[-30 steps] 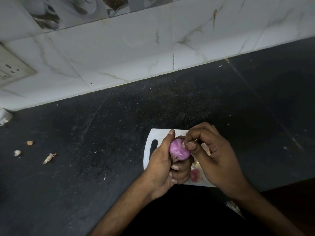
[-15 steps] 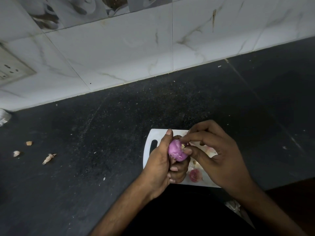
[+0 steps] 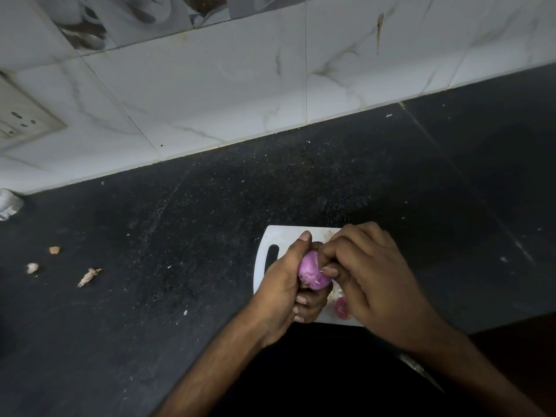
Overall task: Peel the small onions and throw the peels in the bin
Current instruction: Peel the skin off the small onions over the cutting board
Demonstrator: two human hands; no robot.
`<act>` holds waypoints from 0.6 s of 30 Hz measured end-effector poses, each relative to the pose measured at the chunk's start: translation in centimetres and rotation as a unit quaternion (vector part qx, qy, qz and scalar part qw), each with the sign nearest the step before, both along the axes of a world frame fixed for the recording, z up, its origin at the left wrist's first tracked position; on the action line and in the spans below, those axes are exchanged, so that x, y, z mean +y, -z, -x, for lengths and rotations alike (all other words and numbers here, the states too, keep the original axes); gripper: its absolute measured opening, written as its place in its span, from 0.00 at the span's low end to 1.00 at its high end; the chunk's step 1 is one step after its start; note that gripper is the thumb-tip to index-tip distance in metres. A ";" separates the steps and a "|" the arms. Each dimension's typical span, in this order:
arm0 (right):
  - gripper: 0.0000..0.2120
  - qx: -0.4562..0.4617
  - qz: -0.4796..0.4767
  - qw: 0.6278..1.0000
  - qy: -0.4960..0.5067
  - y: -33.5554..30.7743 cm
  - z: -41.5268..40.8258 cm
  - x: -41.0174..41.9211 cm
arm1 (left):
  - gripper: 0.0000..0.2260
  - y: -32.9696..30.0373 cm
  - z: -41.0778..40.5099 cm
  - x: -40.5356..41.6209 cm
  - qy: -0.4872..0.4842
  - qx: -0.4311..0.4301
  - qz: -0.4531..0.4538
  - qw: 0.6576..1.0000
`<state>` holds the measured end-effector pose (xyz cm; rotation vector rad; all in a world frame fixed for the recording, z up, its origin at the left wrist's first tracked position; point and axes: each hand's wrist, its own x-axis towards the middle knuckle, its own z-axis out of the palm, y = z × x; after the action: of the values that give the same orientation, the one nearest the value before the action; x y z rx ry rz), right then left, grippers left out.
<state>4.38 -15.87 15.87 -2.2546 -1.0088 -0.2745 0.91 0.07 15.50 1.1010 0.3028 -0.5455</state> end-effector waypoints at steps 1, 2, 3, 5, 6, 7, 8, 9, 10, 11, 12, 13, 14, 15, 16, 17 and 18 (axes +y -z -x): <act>0.07 0.026 -0.015 1.000 -0.008 0.0 0.0 0.1 | 0.25 0.0 0.0 0.0 0.001 0.003 0.009 1.000; 0.07 0.062 -0.043 0.997 -0.024 0.1 0.0 0.1 | 0.25 0.1 0.0 -0.1 0.002 0.008 0.023 1.000; 0.08 0.099 -0.077 0.991 -0.039 0.2 0.1 0.0 | 0.26 0.2 0.1 0.0 0.004 0.013 0.044 0.999; 0.11 0.156 -0.138 0.977 -0.045 0.5 0.0 -0.1 | 0.26 0.5 0.2 0.2 0.006 0.019 0.096 0.995; 0.11 0.170 -0.156 0.972 -0.033 0.7 -0.1 -0.1 | 0.27 0.6 0.2 0.3 0.006 0.017 0.116 0.993; 0.11 0.178 -0.167 0.970 -0.014 0.9 -0.2 -0.2 | 0.27 0.7 0.2 0.5 0.005 0.009 0.126 0.992; 0.10 0.186 -0.175 0.967 0.009 1.2 -0.3 -0.3 | 0.28 0.7 0.1 0.6 0.002 -0.001 0.126 0.992; 0.09 0.195 -0.183 0.963 0.031 1.4 -0.4 -0.5 | 0.27 0.6 0.1 0.6 -0.004 -0.013 0.123 0.992; 0.08 0.207 -0.190 0.958 0.048 1.5 -0.5 -0.7 | 0.27 0.6 0.1 0.6 -0.012 -0.026 0.115 0.993; 0.09 0.220 -0.192 0.955 0.060 1.5 -0.6 -0.9 | 0.26 0.5 0.0 0.5 -0.020 -0.037 0.102 0.994; 0.12 0.225 -0.189 0.953 0.067 1.3 -0.6 -1.0 | 0.25 0.5 0.0 0.4 -0.029 -0.047 0.080 0.995; 0.14 0.224 -0.188 0.954 0.070 1.0 -0.5 -1.2 | 0.24 0.5 0.0 0.4 -0.037 -0.055 0.052 0.996; 0.13 0.223 -0.193 0.953 0.069 0.7 -0.5 -1.2 | 0.24 0.6 0.0 0.3 -0.047 -0.064 0.022 0.997; 0.10 0.219 -0.200 0.953 0.066 0.4 -0.3 -1.2 | 0.24 0.6 -0.1 0.2 -0.055 -0.071 -0.004 0.996; 0.09 0.213 -0.205 0.953 0.063 0.1 -0.2 -1.1 | 0.24 0.6 -0.1 0.1 -0.061 -0.079 -0.022 0.995; 0.09 0.204 -0.204 0.956 0.059 -0.2 -0.1 -0.8 | 0.23 0.6 -0.1 -0.1 -0.063 -0.087 -0.033 0.994; 0.08 0.197 -0.199 0.959 0.053 -0.3 -0.1 -0.5 | 0.23 0.5 -0.1 -0.2 -0.062 -0.097 -0.039 0.993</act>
<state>4.49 -16.37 16.19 -1.8935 -0.5657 -0.0585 1.01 -0.14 14.96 1.1935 0.2227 -0.3159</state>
